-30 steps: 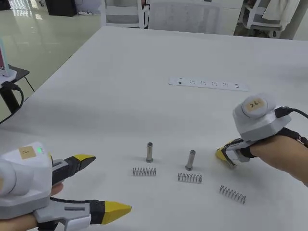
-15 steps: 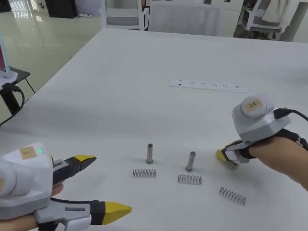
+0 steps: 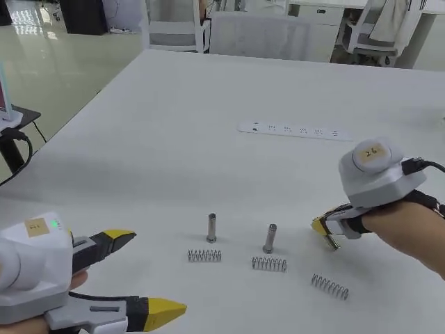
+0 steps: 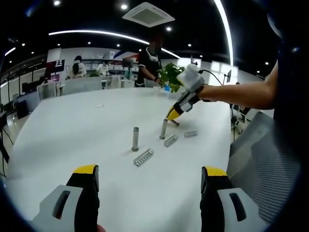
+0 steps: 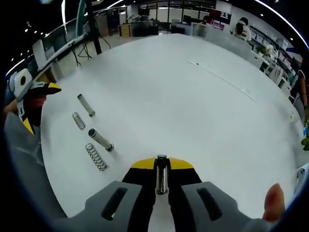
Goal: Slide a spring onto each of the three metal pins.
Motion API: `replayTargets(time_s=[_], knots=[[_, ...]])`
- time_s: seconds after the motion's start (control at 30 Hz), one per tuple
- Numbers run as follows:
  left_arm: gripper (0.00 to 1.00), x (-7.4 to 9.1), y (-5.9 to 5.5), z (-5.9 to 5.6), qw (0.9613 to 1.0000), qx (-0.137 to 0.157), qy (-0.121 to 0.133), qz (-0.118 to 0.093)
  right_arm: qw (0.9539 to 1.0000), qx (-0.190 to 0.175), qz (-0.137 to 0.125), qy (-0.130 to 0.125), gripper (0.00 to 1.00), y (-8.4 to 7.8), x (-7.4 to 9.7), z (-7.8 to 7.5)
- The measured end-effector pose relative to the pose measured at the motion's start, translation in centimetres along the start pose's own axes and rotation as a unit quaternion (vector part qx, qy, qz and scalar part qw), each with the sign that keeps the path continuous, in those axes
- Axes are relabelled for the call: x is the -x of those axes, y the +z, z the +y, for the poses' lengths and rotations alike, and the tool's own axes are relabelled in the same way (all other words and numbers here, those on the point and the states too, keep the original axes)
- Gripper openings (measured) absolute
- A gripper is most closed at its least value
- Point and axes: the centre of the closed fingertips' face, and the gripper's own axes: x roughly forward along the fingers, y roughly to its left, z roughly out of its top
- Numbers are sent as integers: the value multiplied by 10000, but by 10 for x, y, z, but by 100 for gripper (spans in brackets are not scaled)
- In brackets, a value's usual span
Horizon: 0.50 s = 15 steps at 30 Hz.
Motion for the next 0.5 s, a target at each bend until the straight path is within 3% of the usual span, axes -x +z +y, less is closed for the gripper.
replayTargets(time_s=[0.5], knots=[[84,0,3,-4,10000,-75,-10,-19,9998,-63,-196,-56,5,-4,13,-1]])
